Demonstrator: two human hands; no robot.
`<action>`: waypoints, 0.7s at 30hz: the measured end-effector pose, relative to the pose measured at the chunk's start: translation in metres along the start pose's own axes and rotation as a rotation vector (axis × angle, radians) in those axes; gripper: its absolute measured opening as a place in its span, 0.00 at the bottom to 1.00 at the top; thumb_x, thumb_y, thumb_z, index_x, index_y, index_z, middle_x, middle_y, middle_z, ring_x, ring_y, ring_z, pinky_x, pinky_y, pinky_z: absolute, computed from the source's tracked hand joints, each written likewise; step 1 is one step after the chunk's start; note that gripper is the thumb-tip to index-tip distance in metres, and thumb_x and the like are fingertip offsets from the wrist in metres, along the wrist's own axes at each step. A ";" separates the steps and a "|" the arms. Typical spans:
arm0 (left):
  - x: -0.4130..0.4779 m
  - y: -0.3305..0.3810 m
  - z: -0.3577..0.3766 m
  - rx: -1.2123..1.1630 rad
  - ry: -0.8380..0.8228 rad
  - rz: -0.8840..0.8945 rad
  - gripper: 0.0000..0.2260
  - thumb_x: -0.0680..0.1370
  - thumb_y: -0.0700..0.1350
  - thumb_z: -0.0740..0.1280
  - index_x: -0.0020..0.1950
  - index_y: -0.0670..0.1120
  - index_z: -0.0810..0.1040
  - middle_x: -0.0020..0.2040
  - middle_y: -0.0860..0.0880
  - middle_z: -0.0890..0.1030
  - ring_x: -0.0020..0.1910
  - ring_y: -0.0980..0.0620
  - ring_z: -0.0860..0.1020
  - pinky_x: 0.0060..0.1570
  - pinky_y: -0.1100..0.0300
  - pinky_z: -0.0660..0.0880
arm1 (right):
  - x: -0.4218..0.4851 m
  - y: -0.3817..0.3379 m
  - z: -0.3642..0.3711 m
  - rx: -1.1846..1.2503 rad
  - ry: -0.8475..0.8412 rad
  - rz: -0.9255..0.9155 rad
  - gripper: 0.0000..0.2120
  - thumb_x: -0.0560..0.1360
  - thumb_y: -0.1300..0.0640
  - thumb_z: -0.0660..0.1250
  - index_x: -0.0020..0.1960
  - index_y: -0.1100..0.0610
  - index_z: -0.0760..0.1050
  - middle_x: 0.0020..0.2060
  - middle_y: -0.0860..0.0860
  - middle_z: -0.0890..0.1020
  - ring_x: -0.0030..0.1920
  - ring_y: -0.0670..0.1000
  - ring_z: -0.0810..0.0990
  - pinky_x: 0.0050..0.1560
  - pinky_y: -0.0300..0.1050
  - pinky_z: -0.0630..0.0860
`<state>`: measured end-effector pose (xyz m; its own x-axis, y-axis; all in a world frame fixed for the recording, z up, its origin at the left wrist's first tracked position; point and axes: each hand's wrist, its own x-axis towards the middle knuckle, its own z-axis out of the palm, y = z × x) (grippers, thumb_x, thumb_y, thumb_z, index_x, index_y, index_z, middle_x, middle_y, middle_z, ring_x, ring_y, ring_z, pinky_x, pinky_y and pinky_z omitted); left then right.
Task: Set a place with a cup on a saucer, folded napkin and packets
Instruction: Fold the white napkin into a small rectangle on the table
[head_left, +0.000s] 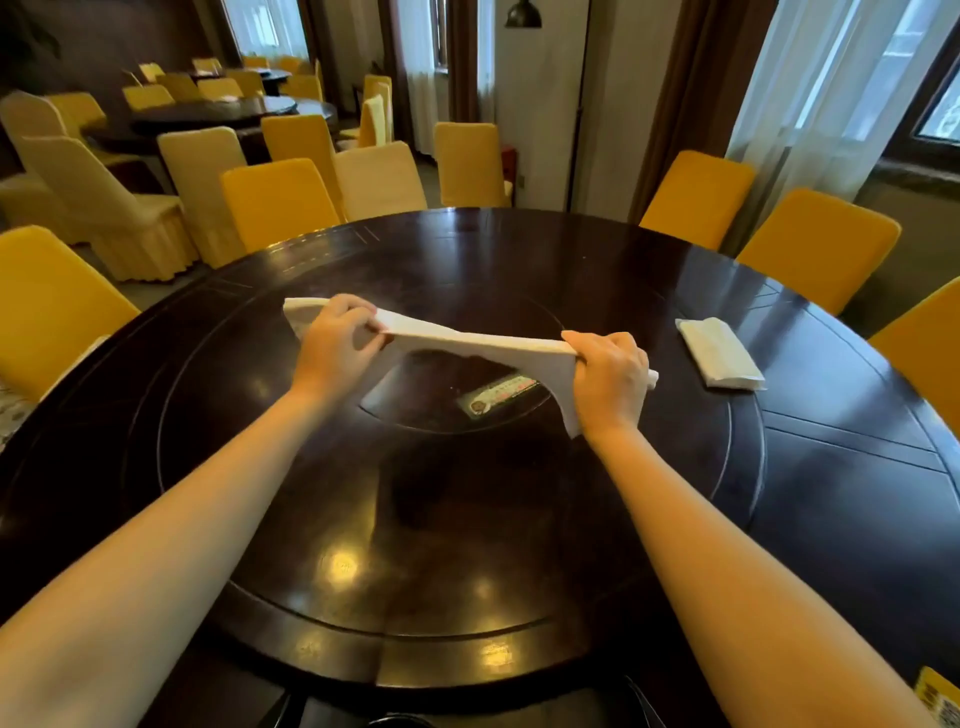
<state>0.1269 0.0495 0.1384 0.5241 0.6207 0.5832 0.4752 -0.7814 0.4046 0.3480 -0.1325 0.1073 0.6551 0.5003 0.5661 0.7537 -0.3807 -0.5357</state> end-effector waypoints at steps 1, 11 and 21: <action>-0.015 -0.006 0.003 0.004 0.011 -0.001 0.04 0.70 0.35 0.71 0.43 0.36 0.80 0.49 0.38 0.79 0.50 0.42 0.77 0.49 0.59 0.69 | -0.010 0.001 0.003 0.012 0.039 -0.056 0.13 0.74 0.65 0.63 0.54 0.56 0.82 0.45 0.58 0.81 0.47 0.60 0.76 0.47 0.44 0.63; -0.254 -0.031 0.055 -0.060 -0.314 -0.380 0.06 0.72 0.34 0.70 0.46 0.42 0.80 0.47 0.48 0.79 0.48 0.47 0.79 0.46 0.60 0.72 | -0.186 0.083 0.022 -0.185 -0.385 -0.125 0.14 0.61 0.71 0.74 0.41 0.56 0.82 0.38 0.50 0.84 0.39 0.56 0.79 0.42 0.52 0.76; -0.260 -0.055 0.036 0.315 -0.404 -0.486 0.08 0.75 0.37 0.63 0.51 0.44 0.80 0.50 0.47 0.79 0.46 0.44 0.78 0.32 0.55 0.71 | -0.202 0.094 0.004 -0.444 -0.471 -0.076 0.09 0.62 0.71 0.73 0.39 0.60 0.79 0.35 0.54 0.81 0.36 0.57 0.77 0.41 0.51 0.76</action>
<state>-0.0099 -0.0660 -0.0610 0.3928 0.9179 0.0567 0.8720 -0.3913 0.2939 0.2865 -0.2664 -0.0595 0.5821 0.7875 0.2025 0.8131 -0.5655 -0.1381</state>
